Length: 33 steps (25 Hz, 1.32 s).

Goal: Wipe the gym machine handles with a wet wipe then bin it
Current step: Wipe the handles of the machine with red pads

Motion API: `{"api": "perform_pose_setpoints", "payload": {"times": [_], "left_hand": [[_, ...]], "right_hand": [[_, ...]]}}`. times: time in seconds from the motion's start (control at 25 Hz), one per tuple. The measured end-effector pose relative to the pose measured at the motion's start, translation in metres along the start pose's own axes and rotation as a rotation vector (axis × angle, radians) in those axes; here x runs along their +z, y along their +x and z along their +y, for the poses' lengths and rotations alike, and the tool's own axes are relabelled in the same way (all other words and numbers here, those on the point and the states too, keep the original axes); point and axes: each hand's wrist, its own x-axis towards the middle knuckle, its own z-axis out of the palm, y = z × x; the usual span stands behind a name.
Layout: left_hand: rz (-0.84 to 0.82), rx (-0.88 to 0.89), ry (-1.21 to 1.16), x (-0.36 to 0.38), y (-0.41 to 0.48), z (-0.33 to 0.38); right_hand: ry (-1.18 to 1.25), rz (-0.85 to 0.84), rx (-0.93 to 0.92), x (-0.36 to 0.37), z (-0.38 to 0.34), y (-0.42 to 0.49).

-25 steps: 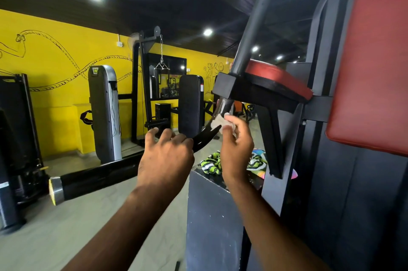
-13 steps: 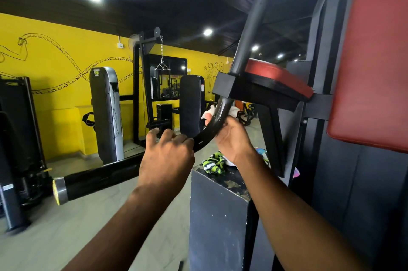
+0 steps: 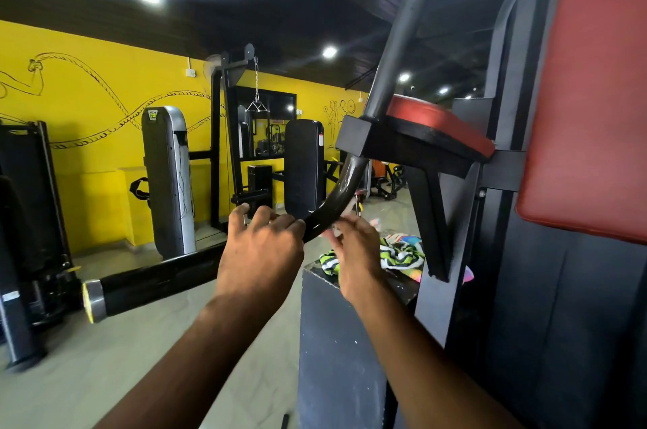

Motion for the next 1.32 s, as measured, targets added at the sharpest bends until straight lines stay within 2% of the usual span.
{"api": "perform_pose_setpoints", "payload": {"times": [0.08, 0.12, 0.2, 0.24, 0.28, 0.32, 0.4, 0.44, 0.48, 0.56, 0.72, 0.8, 0.92, 1.0, 1.12, 1.32], "left_hand": [[-0.007, 0.004, -0.003, -0.001, -0.002, 0.0], [0.001, -0.001, -0.008, -0.001, -0.002, 0.0], [-0.002, -0.006, -0.009, -0.001, -0.003, -0.001], [-0.003, -0.005, -0.009, -0.001, -0.004, -0.001], [0.001, -0.001, -0.012, -0.002, -0.005, -0.001], [0.002, 0.004, -0.013, -0.003, -0.005, -0.002], [-0.001, 0.009, -0.024, -0.005, -0.006, -0.001], [0.006, 0.005, -0.03, -0.005, -0.006, -0.001], [0.01, -0.002, -0.033, -0.005, -0.007, -0.001], [-0.01, -0.007, -0.041, -0.006, -0.008, -0.002], [-0.068, -0.007, -0.06, -0.008, -0.005, -0.001], [-0.078, -0.017, -0.067, -0.007, -0.004, -0.002], [-0.078, -0.027, -0.091, -0.01, -0.002, 0.0], [-0.094, -0.068, -0.163, -0.014, 0.005, 0.001], [-0.053, -0.089, -0.257, -0.019, 0.022, 0.003], [0.082, -0.098, -0.506, -0.025, 0.068, 0.009]], "right_hand": [[0.006, -0.062, 0.116, 0.006, 0.009, -0.014], [0.026, -0.03, 0.104, 0.009, 0.014, -0.017], [0.059, 0.177, -0.075, 0.012, 0.018, -0.019], [0.015, 0.269, -0.236, 0.011, 0.016, -0.023], [-0.124, 0.306, -0.458, 0.011, 0.014, -0.026], [-0.339, 0.27, -0.726, 0.008, 0.012, -0.026], [-0.86, -0.033, -1.196, -0.001, 0.002, -0.019], [-1.141, -0.168, -1.328, -0.004, -0.008, -0.01], [-1.384, -0.219, -1.394, -0.006, -0.021, -0.002], [-1.713, -0.184, -1.419, -0.005, -0.05, 0.011], [-2.077, -0.363, -1.43, -0.004, -0.068, 0.012], [-2.074, -0.316, -1.428, -0.005, -0.074, 0.011], [-2.139, -0.365, -1.52, -0.008, -0.078, 0.007], [-2.106, -0.358, -1.515, -0.008, -0.083, 0.006], [-1.954, -0.154, -1.492, -0.015, -0.098, 0.001], [-1.647, 0.091, -1.444, -0.012, -0.146, -0.013]]}}
